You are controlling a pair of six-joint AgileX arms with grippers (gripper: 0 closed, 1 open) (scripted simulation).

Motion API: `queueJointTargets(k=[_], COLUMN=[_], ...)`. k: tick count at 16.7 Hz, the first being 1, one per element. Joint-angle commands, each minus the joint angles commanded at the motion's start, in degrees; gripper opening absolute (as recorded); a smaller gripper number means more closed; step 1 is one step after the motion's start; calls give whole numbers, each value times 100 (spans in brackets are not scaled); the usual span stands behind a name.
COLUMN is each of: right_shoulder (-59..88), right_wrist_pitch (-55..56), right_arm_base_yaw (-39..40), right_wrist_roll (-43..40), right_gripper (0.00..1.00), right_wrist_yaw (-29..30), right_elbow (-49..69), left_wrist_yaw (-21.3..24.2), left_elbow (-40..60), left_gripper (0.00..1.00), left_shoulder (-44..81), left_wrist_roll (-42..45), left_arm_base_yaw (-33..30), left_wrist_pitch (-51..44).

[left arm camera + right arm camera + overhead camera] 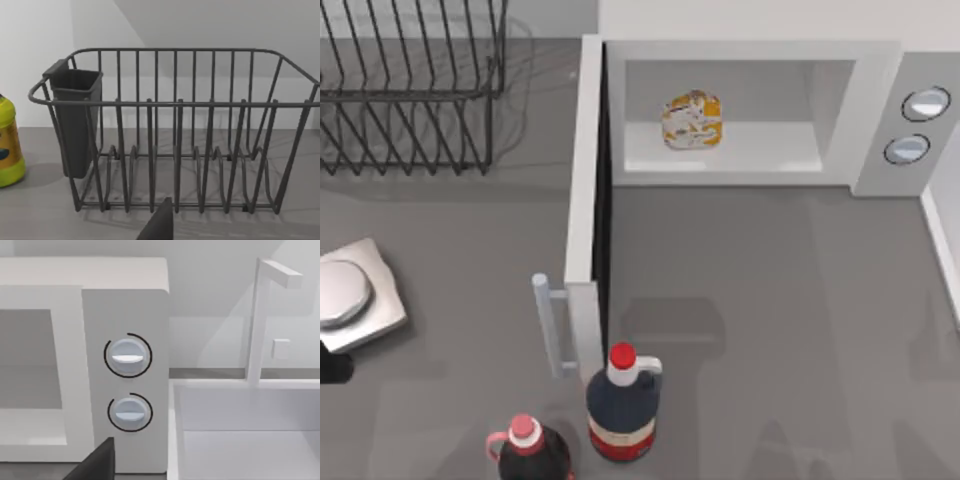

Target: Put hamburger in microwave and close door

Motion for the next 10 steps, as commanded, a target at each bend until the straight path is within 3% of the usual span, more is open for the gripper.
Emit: queueJointTargets(k=[6,10], right_shoulder=[0,0], right_wrist_pitch=[0,0], right_arm_base_yaw=[0,0], right_wrist_roll=[0,0], right_gripper=[100,100], right_wrist_yaw=[0,0], right_elbow=[0,0], left_wrist_yaw=[0,0], left_elbow=[0,0], left_gripper=[2,0], left_shoulder=[0,0], left_wrist_roll=[0,0], left_arm_base_yaw=[0,0], left_wrist_pitch=[0,0])
